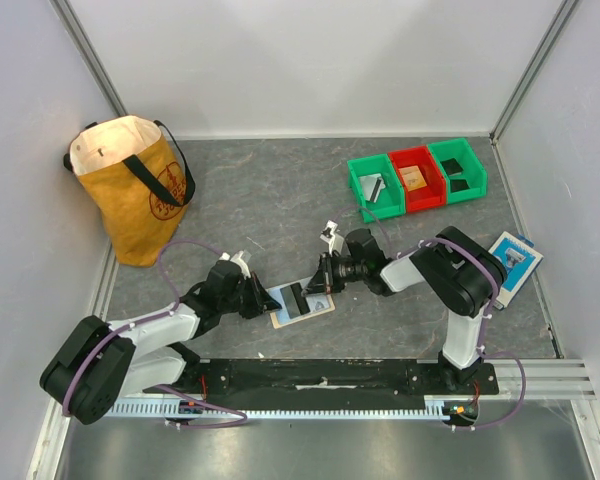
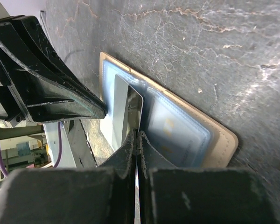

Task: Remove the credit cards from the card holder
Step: Remove the credit card from the card holder, then place the credit card in the storage box.

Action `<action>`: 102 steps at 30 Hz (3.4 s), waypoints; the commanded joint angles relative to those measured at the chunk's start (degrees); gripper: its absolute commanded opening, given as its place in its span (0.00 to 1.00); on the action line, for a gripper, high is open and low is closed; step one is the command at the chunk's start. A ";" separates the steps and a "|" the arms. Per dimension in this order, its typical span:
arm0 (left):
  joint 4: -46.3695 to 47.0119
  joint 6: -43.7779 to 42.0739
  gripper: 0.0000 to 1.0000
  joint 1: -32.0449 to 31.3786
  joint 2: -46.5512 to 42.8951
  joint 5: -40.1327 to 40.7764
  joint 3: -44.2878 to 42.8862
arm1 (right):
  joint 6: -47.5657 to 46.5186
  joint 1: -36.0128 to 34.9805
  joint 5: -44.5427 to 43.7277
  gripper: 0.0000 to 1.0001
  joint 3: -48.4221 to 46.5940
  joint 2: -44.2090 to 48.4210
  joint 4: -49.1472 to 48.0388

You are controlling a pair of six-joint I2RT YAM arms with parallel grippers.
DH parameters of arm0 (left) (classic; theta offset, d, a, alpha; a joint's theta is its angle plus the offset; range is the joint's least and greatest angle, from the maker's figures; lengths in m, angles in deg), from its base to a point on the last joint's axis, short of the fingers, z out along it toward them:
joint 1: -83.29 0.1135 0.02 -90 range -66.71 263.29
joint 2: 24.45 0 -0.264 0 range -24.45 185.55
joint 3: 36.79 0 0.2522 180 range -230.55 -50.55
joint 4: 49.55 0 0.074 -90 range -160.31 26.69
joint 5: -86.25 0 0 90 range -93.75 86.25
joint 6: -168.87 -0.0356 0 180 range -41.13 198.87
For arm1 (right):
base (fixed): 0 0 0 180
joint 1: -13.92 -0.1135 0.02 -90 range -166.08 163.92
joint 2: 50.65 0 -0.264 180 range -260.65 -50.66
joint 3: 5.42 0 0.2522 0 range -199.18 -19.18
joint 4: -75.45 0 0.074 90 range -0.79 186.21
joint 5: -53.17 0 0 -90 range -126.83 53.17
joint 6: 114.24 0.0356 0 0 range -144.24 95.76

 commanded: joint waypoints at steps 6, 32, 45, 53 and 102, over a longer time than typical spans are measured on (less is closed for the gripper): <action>-2.07 0.02 0.12 0.30 0.68 0.39 0.56 | -1.97 0.58 2.07 0.23 -0.19 0.67 1.45; -1.02 0.02 0.07 0.30 1.21 -0.23 1.00 | -3.81 -0.56 2.61 0.00 -2.30 -3.82 2.05; -11.03 -10.78 0.18 -0.05 -9.24 6.80 -4.54 | -7.42 3.13 -3.02 0.00 -3.88 8.05 20.25; -12.44 -22.82 0.55 -10.22 -16.63 14.96 -9.81 | -1.01 4.80 -5.13 0.00 -3.00 13.32 23.24; 2.07 -41.47 0.02 -47.51 23.81 68.50 -27.31 | 5.24 5.59 -13.03 0.00 -1.95 26.41 27.38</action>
